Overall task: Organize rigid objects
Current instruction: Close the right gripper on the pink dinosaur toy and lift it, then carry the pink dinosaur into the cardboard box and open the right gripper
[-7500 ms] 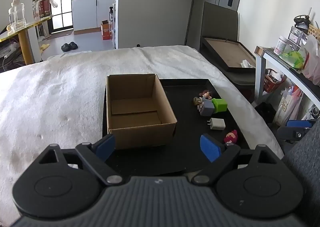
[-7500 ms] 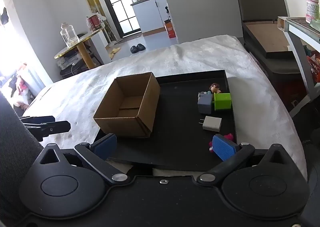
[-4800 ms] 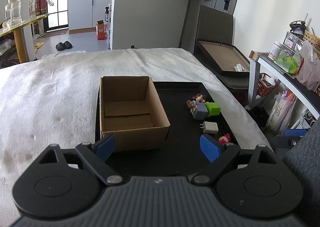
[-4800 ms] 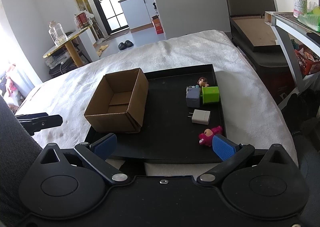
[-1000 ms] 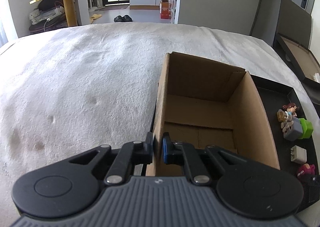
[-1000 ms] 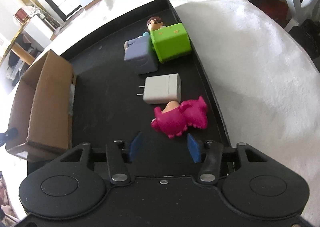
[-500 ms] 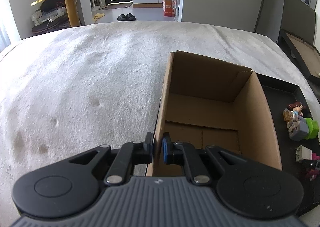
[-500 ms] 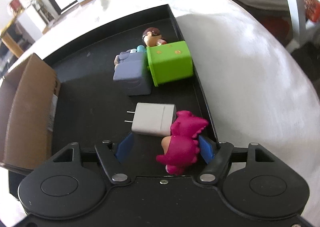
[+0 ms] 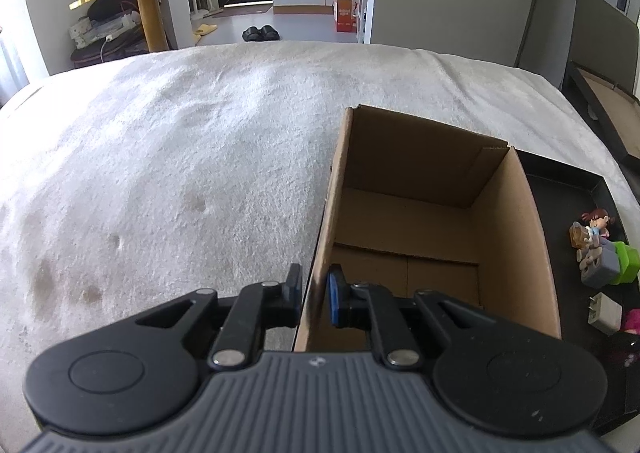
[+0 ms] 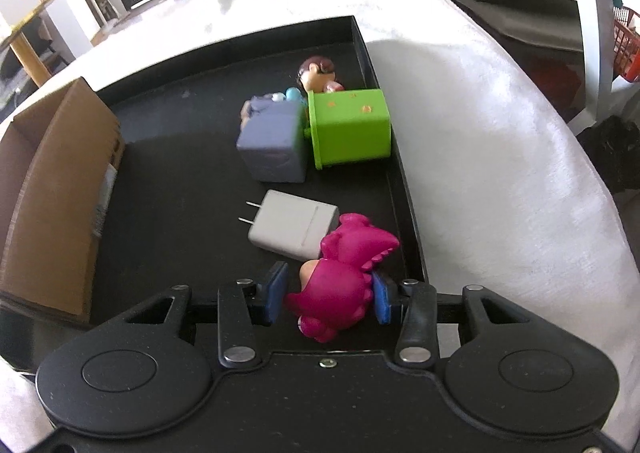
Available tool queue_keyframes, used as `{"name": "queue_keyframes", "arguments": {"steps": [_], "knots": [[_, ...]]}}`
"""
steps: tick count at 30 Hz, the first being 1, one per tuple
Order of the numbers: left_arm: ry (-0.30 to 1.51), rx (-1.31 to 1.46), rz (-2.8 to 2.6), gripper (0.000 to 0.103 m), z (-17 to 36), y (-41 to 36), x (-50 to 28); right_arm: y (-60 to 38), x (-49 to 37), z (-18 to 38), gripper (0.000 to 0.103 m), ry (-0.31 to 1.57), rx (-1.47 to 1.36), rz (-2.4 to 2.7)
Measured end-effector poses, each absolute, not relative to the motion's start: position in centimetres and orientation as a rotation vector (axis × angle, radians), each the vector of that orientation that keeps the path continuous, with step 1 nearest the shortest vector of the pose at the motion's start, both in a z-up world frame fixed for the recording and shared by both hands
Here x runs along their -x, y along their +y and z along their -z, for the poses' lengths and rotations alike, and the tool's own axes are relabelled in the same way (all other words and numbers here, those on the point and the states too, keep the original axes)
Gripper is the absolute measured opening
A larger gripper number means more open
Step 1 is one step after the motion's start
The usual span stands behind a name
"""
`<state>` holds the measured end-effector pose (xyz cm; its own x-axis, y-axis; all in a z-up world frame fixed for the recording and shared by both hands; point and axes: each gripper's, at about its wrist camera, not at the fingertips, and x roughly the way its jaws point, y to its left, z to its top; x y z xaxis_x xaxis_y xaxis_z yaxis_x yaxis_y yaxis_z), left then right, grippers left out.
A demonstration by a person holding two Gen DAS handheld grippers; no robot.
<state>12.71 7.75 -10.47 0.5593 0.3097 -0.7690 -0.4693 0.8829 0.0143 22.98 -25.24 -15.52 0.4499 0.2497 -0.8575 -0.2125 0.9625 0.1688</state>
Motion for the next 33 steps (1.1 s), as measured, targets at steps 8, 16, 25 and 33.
{"name": "queue_keyframes", "arguments": {"steps": [8, 16, 25, 33], "knots": [[0.864, 0.172, -0.49, 0.012, 10.4, 7.0, -12.9, -24.4, -22.5, 13.0, 0.043, 0.998, -0.049, -0.341], [0.863, 0.139, -0.501, 0.012, 10.3, 6.7, -13.3, -22.3, -22.9, 11.0, 0.043, 0.934, -0.037, -0.431], [0.874, 0.105, -0.464, 0.009, 11.0, 6.4, -13.7, -19.5, -24.0, 9.6, 0.043, 0.875, -0.017, -0.502], [0.856, 0.091, -0.387, 0.006, 10.9, 5.6, -13.4, -16.5, -24.0, 7.9, 0.043, 0.823, -0.004, -0.57]]}}
